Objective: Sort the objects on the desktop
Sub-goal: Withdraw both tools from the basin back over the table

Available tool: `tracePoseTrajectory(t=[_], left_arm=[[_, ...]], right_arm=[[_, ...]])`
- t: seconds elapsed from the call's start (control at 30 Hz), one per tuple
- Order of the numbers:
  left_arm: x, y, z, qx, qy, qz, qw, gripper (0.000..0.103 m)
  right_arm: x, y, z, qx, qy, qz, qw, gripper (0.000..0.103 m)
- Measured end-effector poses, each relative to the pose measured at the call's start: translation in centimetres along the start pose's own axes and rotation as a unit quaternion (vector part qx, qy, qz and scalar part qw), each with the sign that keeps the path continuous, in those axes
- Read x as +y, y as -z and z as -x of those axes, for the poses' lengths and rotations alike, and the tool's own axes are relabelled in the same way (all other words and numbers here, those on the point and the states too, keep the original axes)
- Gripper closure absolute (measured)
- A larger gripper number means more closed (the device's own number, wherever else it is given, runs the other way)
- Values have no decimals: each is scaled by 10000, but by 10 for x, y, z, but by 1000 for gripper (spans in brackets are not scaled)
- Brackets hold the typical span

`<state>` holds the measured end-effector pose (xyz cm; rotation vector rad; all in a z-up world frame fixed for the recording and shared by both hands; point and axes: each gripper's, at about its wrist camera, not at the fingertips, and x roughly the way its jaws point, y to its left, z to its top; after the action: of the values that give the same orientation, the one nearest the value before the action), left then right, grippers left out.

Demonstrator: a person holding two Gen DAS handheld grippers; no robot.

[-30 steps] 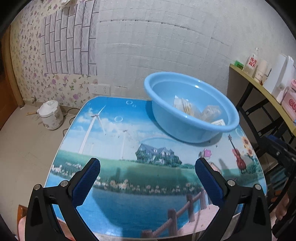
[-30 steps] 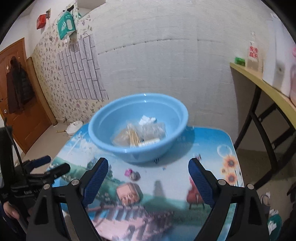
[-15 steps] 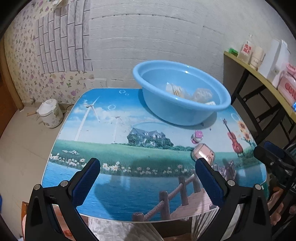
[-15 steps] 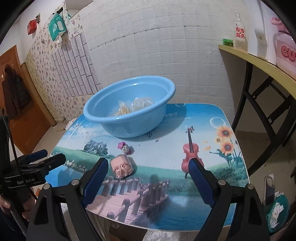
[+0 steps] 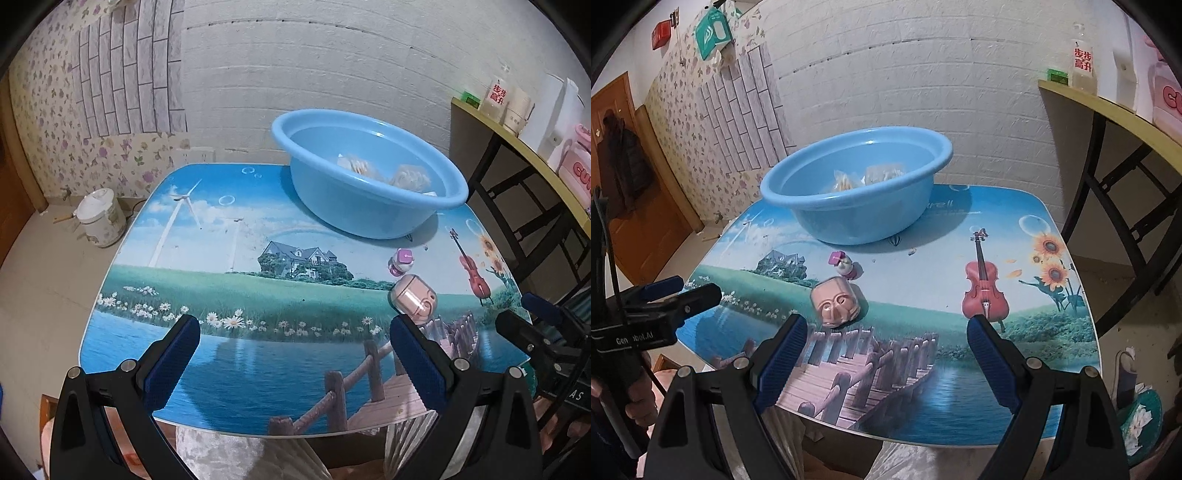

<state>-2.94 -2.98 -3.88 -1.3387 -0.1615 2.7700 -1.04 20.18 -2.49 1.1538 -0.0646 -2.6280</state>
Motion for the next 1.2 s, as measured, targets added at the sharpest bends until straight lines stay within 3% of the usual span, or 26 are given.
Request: tracePoseTrajectory(t=[1.2], left_arm=[[18, 4, -9, 111, 128, 201, 9997, 0]], right_arm=[[12, 3, -17, 232, 3, 87, 9997, 13]])
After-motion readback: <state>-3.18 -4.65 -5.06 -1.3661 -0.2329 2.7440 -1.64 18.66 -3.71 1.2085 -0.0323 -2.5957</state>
